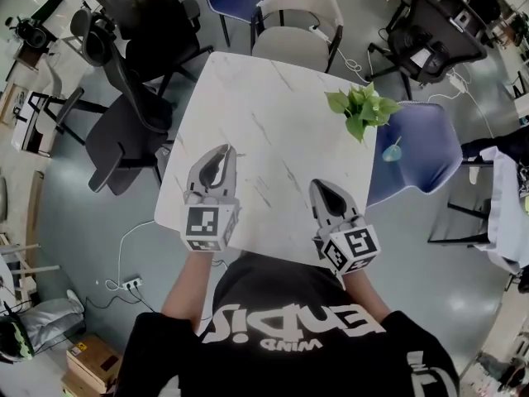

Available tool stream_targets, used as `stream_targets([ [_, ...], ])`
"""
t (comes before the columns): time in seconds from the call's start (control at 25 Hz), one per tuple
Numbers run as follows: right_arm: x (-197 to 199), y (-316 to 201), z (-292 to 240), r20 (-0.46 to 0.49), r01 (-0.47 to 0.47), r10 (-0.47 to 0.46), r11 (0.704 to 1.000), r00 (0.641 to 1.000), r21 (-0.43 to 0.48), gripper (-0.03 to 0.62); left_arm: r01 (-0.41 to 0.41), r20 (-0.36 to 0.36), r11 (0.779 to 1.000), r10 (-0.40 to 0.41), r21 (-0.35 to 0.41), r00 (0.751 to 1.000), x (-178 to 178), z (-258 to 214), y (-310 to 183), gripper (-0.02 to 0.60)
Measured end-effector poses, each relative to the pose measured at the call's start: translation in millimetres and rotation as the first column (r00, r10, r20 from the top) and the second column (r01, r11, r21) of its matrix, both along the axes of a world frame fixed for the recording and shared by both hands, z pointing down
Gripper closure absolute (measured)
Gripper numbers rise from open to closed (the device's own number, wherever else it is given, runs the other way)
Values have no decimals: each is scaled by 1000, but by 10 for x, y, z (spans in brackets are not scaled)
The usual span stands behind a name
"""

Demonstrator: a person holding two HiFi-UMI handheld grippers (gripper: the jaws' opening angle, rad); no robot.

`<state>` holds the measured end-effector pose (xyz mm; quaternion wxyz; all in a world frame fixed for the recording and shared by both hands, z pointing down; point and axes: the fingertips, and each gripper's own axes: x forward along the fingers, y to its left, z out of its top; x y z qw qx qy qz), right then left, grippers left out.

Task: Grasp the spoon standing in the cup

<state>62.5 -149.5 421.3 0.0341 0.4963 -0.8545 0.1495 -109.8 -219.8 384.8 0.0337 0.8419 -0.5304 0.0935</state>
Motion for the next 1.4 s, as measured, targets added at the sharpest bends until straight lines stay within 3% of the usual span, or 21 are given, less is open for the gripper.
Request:
stream_targets([
  [0.24, 25, 34, -7, 0, -1, 1, 1000, 1000, 7, 582, 26, -38, 1000, -25, 7, 999, -108, -57, 272, 543],
  [0.72, 76, 65, -19, -13, -1, 1, 1000, 1000, 7, 582, 66, -78, 996, -70, -54, 994, -132, 171, 622, 543],
  [1.4, 135, 99, 12, -13, -20, 21, 1000, 1000, 11, 582, 58, -95, 996, -64, -69, 993, -101, 204, 683, 542],
])
